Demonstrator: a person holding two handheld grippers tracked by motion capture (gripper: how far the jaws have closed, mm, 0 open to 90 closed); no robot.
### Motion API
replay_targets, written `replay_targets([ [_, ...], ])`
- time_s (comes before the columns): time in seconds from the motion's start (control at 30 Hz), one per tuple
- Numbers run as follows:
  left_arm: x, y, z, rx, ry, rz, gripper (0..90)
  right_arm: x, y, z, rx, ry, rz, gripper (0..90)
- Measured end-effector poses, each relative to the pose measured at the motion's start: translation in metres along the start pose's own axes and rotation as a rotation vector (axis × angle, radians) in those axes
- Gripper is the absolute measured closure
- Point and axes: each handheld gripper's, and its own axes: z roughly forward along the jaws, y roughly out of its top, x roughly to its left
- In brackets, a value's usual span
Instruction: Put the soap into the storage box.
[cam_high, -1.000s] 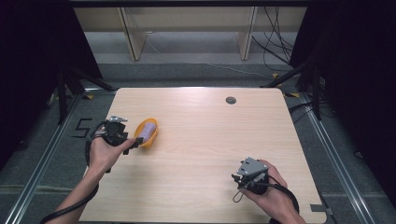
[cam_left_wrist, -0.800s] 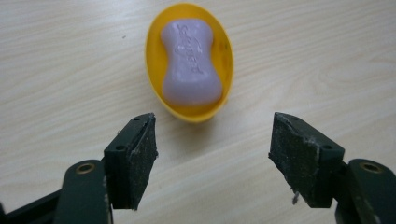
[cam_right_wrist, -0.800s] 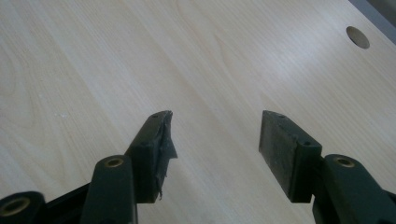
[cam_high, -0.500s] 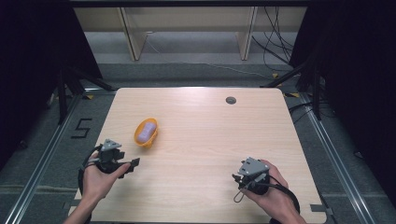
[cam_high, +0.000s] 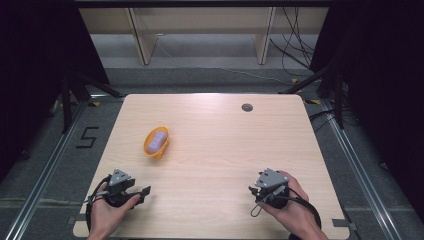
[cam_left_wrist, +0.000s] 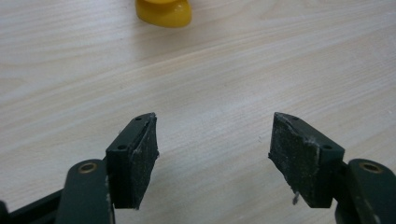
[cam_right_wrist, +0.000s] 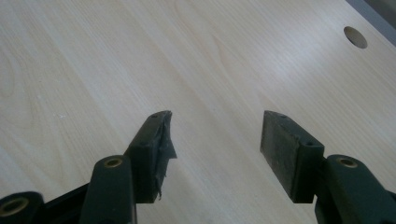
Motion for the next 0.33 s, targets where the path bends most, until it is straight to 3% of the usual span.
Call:
replay_targets([
  [0.03,-0.0026,-0.0009,0.0035,-0.03,-0.003,-0.03,31.6,0.0007,-0.0002,-0.0004,0.005,0.001,0.009,43.6],
  [0.07,-0.003,-0.0012,0.005,-0.034,0.008,-0.035,31.6,0.0007,-0.0003,-0.0011,0.005,0.0,0.011,43.7],
  [0.1,-0.0031,-0.0012,0.0051,-0.04,0.003,-0.032,31.6,0.0011,-0.0003,-0.0011,0.004,0.004,0.018,43.6],
  [0.13,0.0002,-0.0008,0.0027,-0.007,0.0,0.009,31.6,0.0005,-0.0004,-0.001,-0.002,0.001,0.01,43.7],
  [0.17,0.0006,-0.0006,0.0029,-0.014,-0.001,0.012,31.7,0.0004,-0.0008,-0.001,-0.006,0.0,0.007,43.7],
  [0.23,0.0023,-0.0004,0.0035,-0.014,-0.006,0.009,31.8,0.0007,-0.0013,-0.0019,-0.004,-0.003,0.021,43.7],
  [0.27,0.0002,-0.0007,0.0064,-0.058,-0.006,-0.031,31.9,0.0003,-0.0016,-0.0017,-0.006,-0.002,0.019,43.6],
  [0.3,0.001,-0.0009,0.0067,-0.06,-0.004,-0.043,32.2,0.0011,-0.0021,-0.0019,0.0,0.005,0.034,43.6],
  [0.33,0.0039,-0.0009,0.0058,-0.05,0.0,-0.015,32.5,-0.0003,-0.0022,-0.0016,-0.006,-0.004,0.022,43.6],
])
